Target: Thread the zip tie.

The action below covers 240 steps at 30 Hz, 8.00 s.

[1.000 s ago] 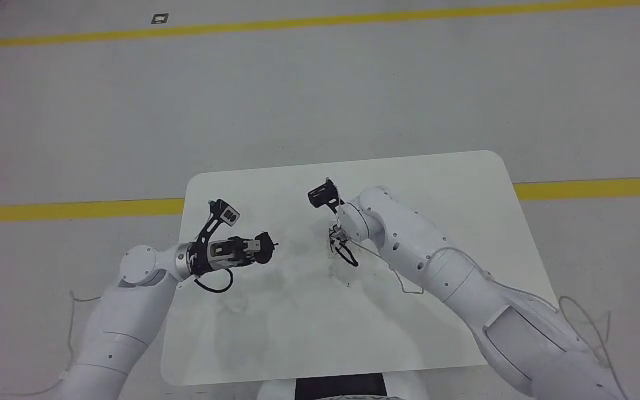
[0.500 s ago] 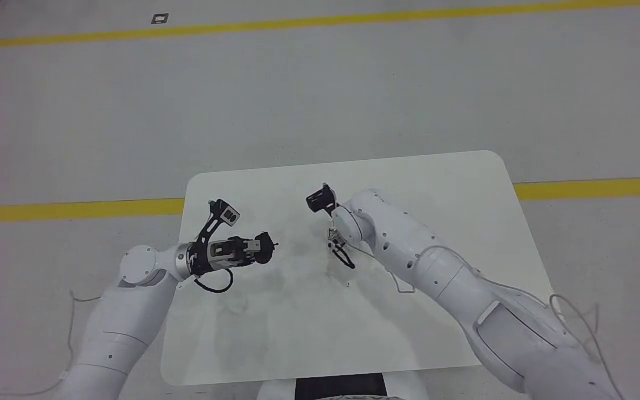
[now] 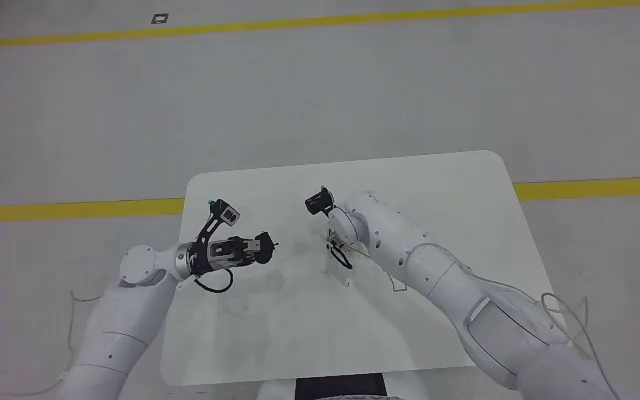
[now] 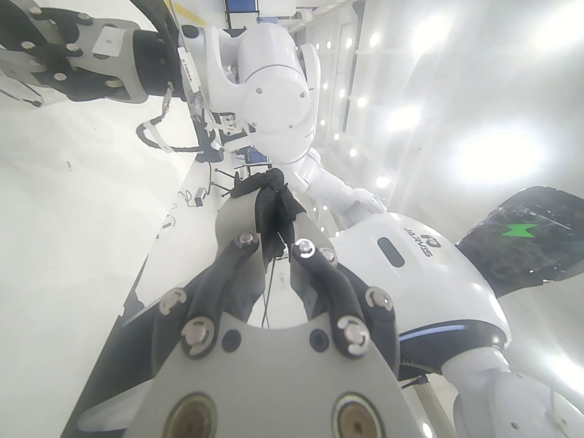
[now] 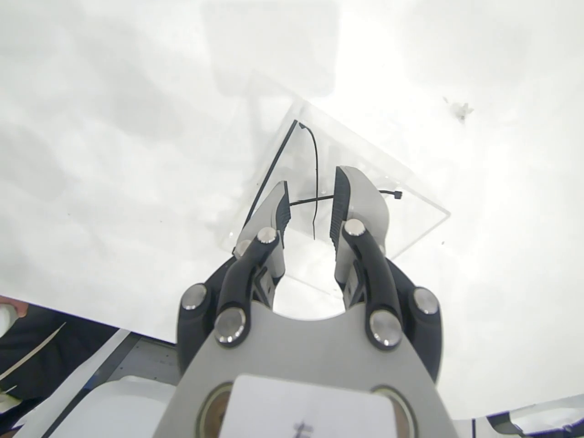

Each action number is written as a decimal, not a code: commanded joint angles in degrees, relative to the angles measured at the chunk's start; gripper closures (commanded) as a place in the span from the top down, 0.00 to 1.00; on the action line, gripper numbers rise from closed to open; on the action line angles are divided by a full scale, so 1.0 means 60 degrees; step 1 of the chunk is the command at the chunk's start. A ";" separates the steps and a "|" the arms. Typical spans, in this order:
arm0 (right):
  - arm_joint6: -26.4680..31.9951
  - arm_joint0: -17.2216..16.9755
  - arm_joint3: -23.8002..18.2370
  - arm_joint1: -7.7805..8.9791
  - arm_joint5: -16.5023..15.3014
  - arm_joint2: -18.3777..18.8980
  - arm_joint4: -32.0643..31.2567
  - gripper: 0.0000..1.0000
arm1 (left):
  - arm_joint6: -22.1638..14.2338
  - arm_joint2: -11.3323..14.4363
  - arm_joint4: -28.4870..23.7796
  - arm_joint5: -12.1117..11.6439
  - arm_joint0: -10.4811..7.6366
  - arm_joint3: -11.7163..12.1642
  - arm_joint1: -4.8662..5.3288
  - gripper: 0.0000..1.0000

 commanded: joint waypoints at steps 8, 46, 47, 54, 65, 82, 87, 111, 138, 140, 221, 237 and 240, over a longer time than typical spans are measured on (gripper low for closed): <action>-0.0154 0.0113 0.0476 -0.0210 -0.0105 -0.0029 -0.0010 0.22 | 0.0000 0.0000 0.0000 0.0000 0.0000 0.0000 0.0000 0.00; 0.0209 -0.0640 -0.1128 0.0089 -0.0455 0.1436 -0.0656 0.00 | 0.0000 0.0000 0.0000 0.0000 0.0000 0.0000 0.0000 0.00; 0.0221 -0.0759 -0.1357 0.0163 -0.0522 0.1605 -0.0661 0.00 | 0.0000 0.0000 0.0000 0.0000 0.0000 0.0000 0.0000 0.00; 0.0265 -0.2004 -0.3290 0.0775 -0.1391 0.3227 -0.0300 0.00 | 0.0000 0.0000 0.0000 0.0000 0.0000 0.0000 0.0000 0.00; -0.0204 -0.3714 -0.4575 0.1375 -0.3895 0.5796 0.3110 0.00 | 0.0000 0.0000 0.0000 0.0000 0.0000 0.0000 0.0000 0.00; -0.0038 -0.3786 -0.4357 0.1439 -0.4447 0.5980 0.3797 0.00 | 0.0000 0.0000 0.0000 0.0000 0.0000 0.0000 0.0000 0.00; -0.1537 -0.4014 -0.4574 0.1433 -0.4364 0.6140 0.4593 0.00 | 0.0954 -0.0026 0.0860 0.0000 0.0074 -0.0401 -0.0047 0.00; -0.5222 -0.5399 -0.5487 0.1456 -0.4743 0.6156 0.5954 0.00 | 0.2675 -0.0382 0.2157 0.0000 0.0154 -0.0858 -0.0973 0.00; -0.8653 -0.6130 -0.5444 0.1310 -0.4933 0.5303 0.5305 0.00 | 0.0000 0.0972 0.0186 0.0000 -0.1474 0.2292 -0.1196 0.00; -0.8653 -0.6130 -0.5444 0.1310 -0.4933 0.5303 0.5305 0.00 | 0.0000 0.0972 0.0186 0.0000 -0.1474 0.2292 -0.1196 0.00; -1.2366 -0.7530 -0.7192 0.0978 -0.1458 0.3699 0.1258 0.00 | 0.1442 0.1708 0.0340 0.0000 -0.1672 0.2104 -0.1365 0.00; -1.2278 -0.7495 -0.7100 0.0927 -0.1266 0.3652 0.1092 0.00 | 0.1442 0.1708 0.0340 0.0000 -0.1672 0.2104 -0.1365 0.00; -1.2285 -0.7511 -0.7089 0.0921 -0.1227 0.3635 0.0997 0.00 | 0.1442 0.1708 0.0340 0.0000 -0.1672 0.2104 -0.1365 0.00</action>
